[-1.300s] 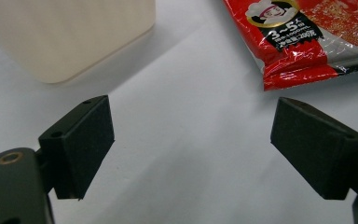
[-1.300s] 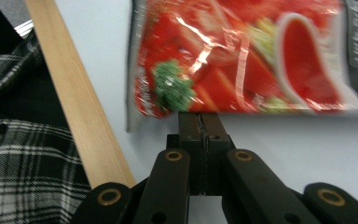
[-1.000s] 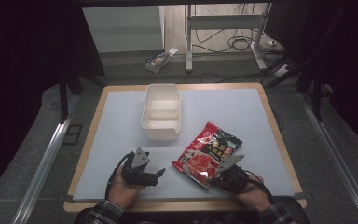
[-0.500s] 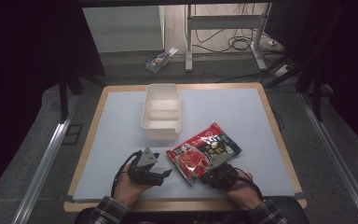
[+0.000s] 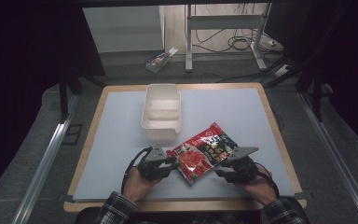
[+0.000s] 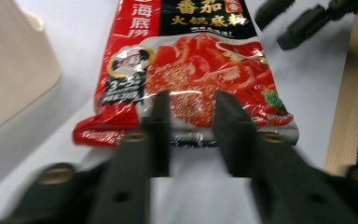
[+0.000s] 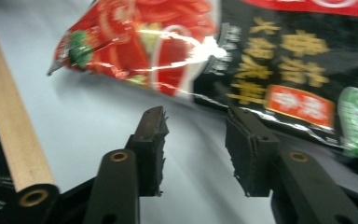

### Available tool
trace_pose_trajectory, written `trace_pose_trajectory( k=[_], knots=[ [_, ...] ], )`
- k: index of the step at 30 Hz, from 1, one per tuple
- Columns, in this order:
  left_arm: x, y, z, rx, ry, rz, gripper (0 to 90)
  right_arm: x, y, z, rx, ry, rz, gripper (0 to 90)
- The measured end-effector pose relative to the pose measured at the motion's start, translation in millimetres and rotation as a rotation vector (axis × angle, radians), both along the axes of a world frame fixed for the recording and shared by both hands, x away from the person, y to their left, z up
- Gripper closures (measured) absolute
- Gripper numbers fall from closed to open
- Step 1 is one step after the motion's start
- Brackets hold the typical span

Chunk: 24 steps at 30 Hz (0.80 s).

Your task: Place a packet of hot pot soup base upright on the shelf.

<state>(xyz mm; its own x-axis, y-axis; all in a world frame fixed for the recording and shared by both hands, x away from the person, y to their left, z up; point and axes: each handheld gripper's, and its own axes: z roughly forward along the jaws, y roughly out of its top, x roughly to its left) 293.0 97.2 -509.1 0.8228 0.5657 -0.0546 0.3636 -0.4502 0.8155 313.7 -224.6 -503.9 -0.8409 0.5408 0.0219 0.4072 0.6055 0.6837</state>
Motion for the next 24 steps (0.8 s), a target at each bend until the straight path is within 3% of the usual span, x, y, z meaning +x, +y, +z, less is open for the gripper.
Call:
trace_pose_trajectory(
  k=[1, 7, 10, 11, 14, 21, 24],
  knots=[
    [2.2, -3.4, -0.6, -0.006, 0.007, -0.012, 90.0, 3.1, -4.7, 0.1, 0.005, 0.002, -0.015, 50.0],
    [7.5, -13.7, -3.7, -0.011, 0.015, -0.017, 90.0, 11.8, -17.1, -1.9, -0.011, 0.009, -0.042, 35.8],
    [8.4, -18.6, -7.5, 0.008, 0.016, 0.001, 90.0, 14.8, -22.6, -1.2, 0.016, 0.01, -0.061, 30.3],
    [9.0, -19.6, -9.9, 0.021, 0.016, 0.008, 90.0, 16.7, -26.3, -0.8, 0.03, 0.0, -0.075, 24.7],
    [10.2, -20.1, -15.1, 0.034, 0.023, 0.012, 90.0, 18.7, -28.8, -1.2, 0.031, -0.02, -0.077, 17.7],
    [9.9, -18.7, -20.6, 0.031, 0.021, -0.001, 90.0, 19.6, -30.9, -2.7, -0.02, -0.049, -0.099, 10.0],
    [9.6, -17.4, -22.7, 0.024, 0.02, -0.006, 90.0, 21.2, -35.9, -2.1, -0.01, -0.039, -0.126, 8.8]
  ],
)
